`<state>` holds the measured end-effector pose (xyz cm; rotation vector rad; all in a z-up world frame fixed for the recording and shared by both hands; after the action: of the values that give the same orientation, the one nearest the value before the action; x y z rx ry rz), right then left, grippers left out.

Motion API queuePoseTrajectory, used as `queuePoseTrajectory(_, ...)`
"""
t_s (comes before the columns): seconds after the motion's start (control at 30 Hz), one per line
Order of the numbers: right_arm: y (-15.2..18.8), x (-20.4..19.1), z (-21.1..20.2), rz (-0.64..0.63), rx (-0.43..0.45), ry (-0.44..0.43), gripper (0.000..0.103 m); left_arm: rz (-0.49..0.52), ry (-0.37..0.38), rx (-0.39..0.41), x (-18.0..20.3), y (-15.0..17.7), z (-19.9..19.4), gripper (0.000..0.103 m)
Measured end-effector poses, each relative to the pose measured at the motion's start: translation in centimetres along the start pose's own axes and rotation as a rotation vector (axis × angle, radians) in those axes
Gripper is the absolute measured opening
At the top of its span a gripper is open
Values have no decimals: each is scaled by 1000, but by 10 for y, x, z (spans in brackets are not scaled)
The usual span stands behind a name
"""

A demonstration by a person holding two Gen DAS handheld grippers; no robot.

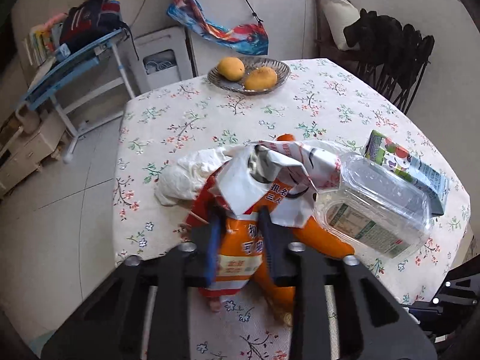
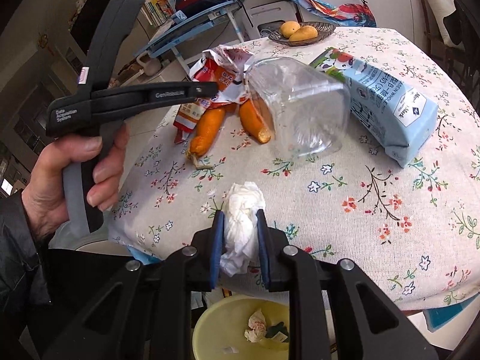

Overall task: Collect trash
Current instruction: 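Close the left gripper on the orange snack bag and lift it, then carry the snack bag and white tissue toward the yellow bucket with both grippers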

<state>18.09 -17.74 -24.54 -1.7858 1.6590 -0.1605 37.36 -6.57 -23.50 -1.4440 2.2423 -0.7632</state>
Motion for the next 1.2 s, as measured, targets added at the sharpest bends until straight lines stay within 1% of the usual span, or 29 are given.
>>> queuePoseTrajectory(0.03,0,0,-1,1,1,-1,22,-10,-3,5,-2,0,-3,16)
queuePoseTrajectory(0.13,-1,-1,-5,0,17,-2,22,-64,-7,64,-12,-4,-24,14)
queuePoseTrajectory(0.2,-1,-2,-9,-2,29,-3,22,-105,7,92,-19,-5,-36,14)
queuePoseTrajectory(0.33,-4,-4,-19,-2,58,-6,22,-167,-4,148,-26,-3,-64,14)
queuePoseTrajectory(0.5,-6,-9,-33,-7,105,-17,22,-244,11,206,-27,10,-98,14)
queuePoseTrajectory(0.63,-7,-11,-46,0,140,-23,22,-269,33,219,-20,25,-112,14)
queuePoseTrajectory(0.77,-4,-13,-59,9,169,-34,22,-323,84,221,-16,43,-123,14)
queuePoseTrajectory(0.87,0,-14,-71,10,189,-38,22,-349,104,226,-10,56,-131,14)
queuePoseTrajectory(1.2,16,-18,-99,3,216,-42,22,-353,141,240,21,99,-162,15)
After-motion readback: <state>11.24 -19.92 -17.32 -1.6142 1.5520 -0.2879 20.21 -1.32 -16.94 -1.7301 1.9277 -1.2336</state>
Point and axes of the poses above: each gripper's, at about its wrist camera, not at the fingertips, and z roughly the way its jaws point, x to its right, y to its underside, the point moved 7 cm from there along z, roughly the way its jaws point, and after that the axes turned 3 degrees about y, right-handed, at the moved point
